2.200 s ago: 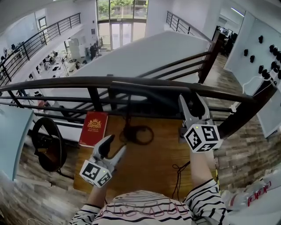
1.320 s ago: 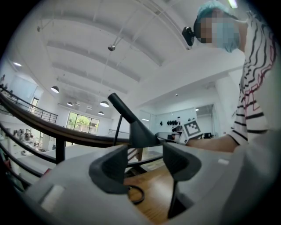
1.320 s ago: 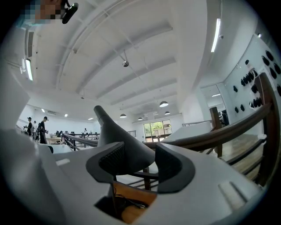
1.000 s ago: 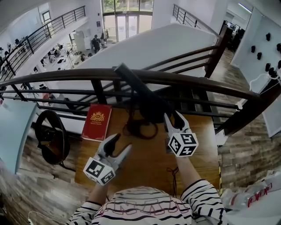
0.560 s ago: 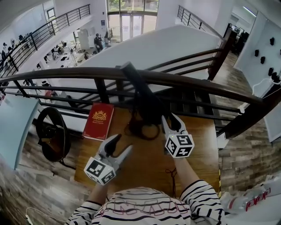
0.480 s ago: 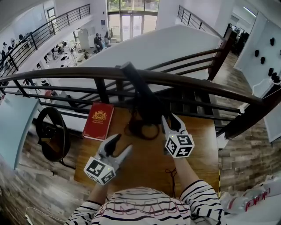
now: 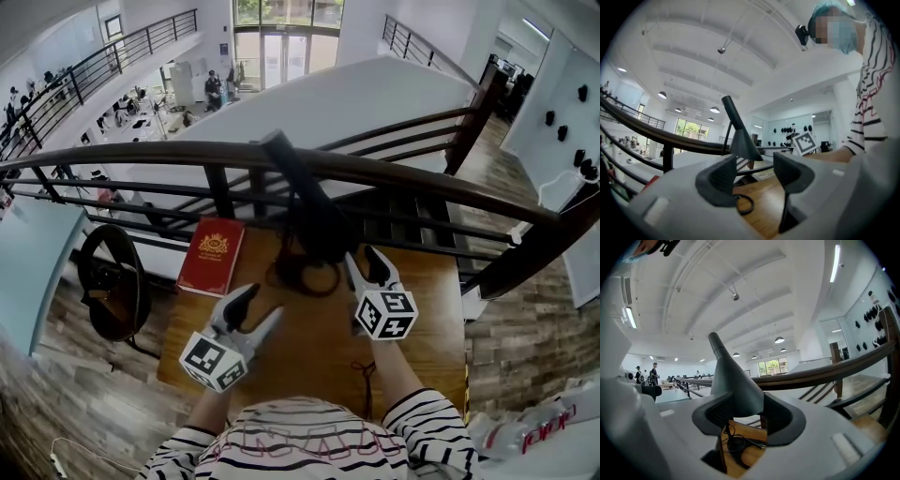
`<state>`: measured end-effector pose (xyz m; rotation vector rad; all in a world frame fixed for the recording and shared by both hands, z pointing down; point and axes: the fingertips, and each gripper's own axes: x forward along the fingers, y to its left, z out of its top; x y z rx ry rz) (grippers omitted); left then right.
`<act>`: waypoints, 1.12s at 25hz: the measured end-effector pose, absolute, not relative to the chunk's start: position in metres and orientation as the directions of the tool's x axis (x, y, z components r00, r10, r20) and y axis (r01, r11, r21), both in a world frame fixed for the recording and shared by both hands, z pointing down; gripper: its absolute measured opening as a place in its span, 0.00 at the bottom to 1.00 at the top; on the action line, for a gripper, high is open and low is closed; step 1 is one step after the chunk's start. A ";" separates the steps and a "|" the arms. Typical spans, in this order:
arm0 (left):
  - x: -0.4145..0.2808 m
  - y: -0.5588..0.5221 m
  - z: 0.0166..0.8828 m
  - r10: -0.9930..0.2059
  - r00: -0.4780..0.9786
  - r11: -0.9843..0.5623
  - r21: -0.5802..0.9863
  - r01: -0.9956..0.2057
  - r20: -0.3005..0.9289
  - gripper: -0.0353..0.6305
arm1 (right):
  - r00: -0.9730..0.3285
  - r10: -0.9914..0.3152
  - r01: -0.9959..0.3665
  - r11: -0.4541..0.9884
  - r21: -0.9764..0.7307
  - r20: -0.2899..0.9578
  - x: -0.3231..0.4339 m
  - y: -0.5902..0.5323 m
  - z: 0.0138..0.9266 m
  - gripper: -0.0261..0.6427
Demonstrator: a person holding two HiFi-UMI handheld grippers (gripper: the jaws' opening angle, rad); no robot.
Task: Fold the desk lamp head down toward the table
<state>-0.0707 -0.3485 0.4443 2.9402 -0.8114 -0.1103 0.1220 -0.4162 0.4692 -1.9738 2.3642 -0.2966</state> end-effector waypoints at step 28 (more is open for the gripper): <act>-0.061 -0.273 0.465 -0.596 0.803 -0.795 0.140 -0.590 0.000 0.25 | -0.352 -0.934 -0.913 0.329 -0.240 0.058 0.087 -0.278 0.460 0.06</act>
